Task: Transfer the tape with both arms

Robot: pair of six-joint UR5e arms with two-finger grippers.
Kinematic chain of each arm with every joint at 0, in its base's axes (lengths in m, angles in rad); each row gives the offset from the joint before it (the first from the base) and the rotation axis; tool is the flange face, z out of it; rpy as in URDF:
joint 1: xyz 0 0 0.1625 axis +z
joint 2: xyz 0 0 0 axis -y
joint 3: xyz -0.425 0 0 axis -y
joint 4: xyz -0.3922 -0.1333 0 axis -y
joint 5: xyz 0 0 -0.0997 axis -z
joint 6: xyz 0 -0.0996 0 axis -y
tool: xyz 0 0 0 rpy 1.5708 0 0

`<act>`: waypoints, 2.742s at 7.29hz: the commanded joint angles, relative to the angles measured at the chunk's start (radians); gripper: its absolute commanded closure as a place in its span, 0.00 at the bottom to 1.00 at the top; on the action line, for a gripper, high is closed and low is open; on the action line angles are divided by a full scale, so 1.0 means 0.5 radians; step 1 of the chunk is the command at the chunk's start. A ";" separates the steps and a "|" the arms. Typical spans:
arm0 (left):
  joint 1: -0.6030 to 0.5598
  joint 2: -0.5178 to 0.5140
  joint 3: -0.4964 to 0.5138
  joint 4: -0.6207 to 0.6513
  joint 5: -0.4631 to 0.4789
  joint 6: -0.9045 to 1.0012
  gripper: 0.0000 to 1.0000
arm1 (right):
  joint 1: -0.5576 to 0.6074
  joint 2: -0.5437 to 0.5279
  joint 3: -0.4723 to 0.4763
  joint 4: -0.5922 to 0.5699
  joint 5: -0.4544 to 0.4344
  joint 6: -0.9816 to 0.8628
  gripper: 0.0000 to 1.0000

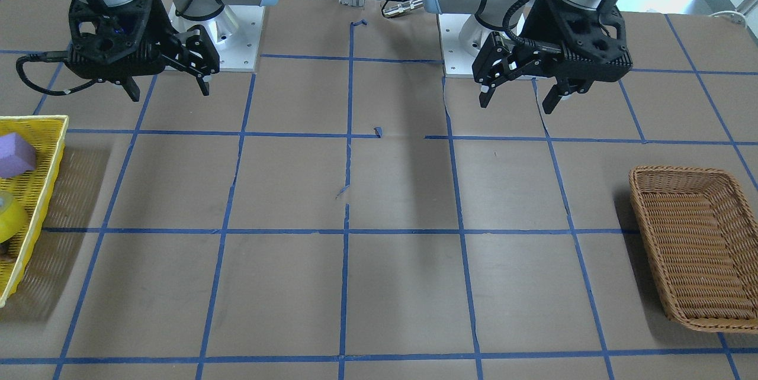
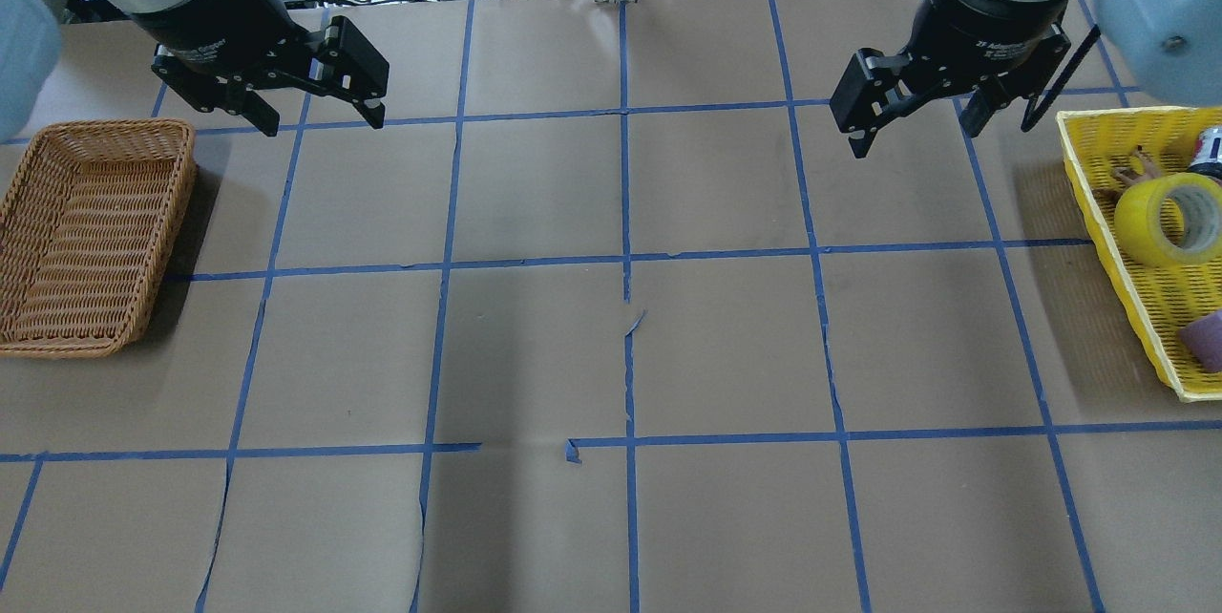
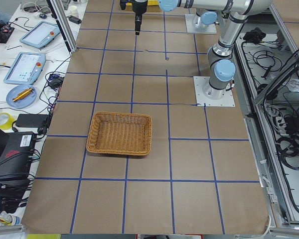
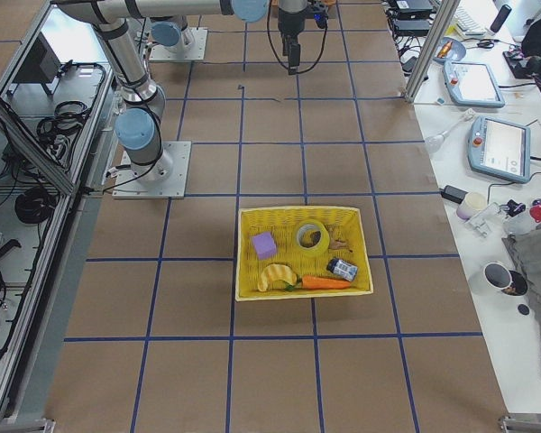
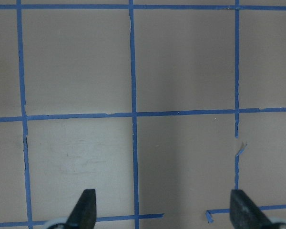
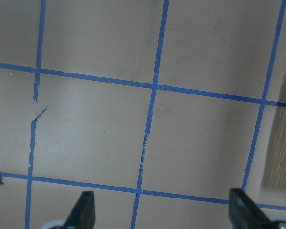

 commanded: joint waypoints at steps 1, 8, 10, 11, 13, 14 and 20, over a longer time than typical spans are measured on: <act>0.000 -0.015 0.008 0.006 -0.001 -0.001 0.00 | 0.005 -0.035 0.017 0.007 -0.012 0.002 0.00; 0.000 -0.015 0.011 0.012 0.030 0.008 0.00 | -0.081 -0.013 0.024 0.114 0.138 -0.001 0.00; 0.015 -0.002 0.023 0.009 0.045 0.014 0.00 | -0.081 -0.013 0.024 0.127 0.145 0.008 0.00; 0.015 -0.015 0.026 0.015 0.070 0.011 0.00 | -0.087 -0.013 0.021 0.121 0.142 0.017 0.00; 0.015 -0.008 0.029 0.015 0.100 0.038 0.00 | -0.193 -0.022 0.002 0.014 0.099 0.014 0.00; 0.015 -0.008 0.026 0.015 0.104 0.039 0.00 | -0.373 -0.028 0.002 0.013 0.029 0.017 0.00; 0.018 0.001 0.023 0.012 0.089 0.042 0.00 | -1.253 0.554 0.161 -0.697 0.056 -0.022 0.00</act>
